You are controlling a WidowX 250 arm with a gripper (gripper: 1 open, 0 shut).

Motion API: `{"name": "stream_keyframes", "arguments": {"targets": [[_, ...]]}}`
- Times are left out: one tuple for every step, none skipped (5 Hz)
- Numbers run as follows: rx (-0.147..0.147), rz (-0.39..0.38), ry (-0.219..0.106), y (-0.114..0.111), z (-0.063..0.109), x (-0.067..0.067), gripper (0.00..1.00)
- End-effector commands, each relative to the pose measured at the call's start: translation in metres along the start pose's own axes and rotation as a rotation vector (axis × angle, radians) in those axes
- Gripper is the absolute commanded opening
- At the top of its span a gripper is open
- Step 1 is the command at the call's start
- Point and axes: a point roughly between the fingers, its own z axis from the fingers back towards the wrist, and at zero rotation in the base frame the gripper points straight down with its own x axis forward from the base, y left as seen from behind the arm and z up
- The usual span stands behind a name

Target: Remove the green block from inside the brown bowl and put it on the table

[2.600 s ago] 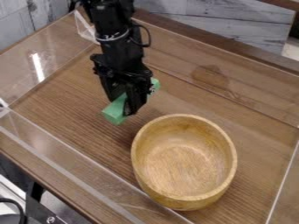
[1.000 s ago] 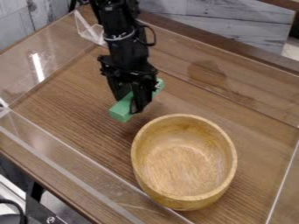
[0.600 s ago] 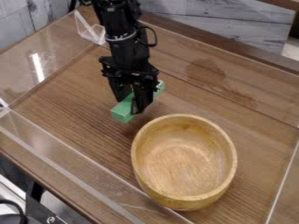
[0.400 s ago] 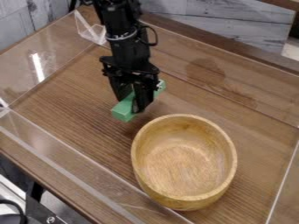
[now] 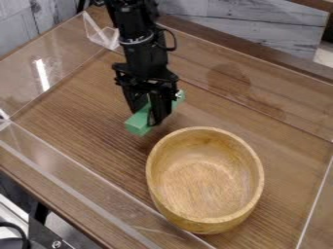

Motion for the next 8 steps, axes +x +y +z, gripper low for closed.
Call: {"name": "stream_keyframes", "arguments": {"targets": [[0.012,-0.006,-0.045,0.0018,0.0132,0.0106,0.0],[0.007,-0.005,-0.037,0.0017,0.0129,0.011,0.0],[0.001,-0.004,-0.029,0.0013,0.0128,0.011,0.0],[-0.004,-0.003,-0.021,0.0011,0.0127,0.0112,0.0],[-0.008,-0.003,-0.013,0.0007,0.0123,0.0111,0.0],[-0.013,-0.004,-0.005,0.0004,0.0119,0.0112,0.0],[-0.017,-0.004,0.003,0.0,0.0118,0.0112,0.0],[-0.022,-0.005,0.011,-0.0005,0.0116,0.0111,0.0]]}}
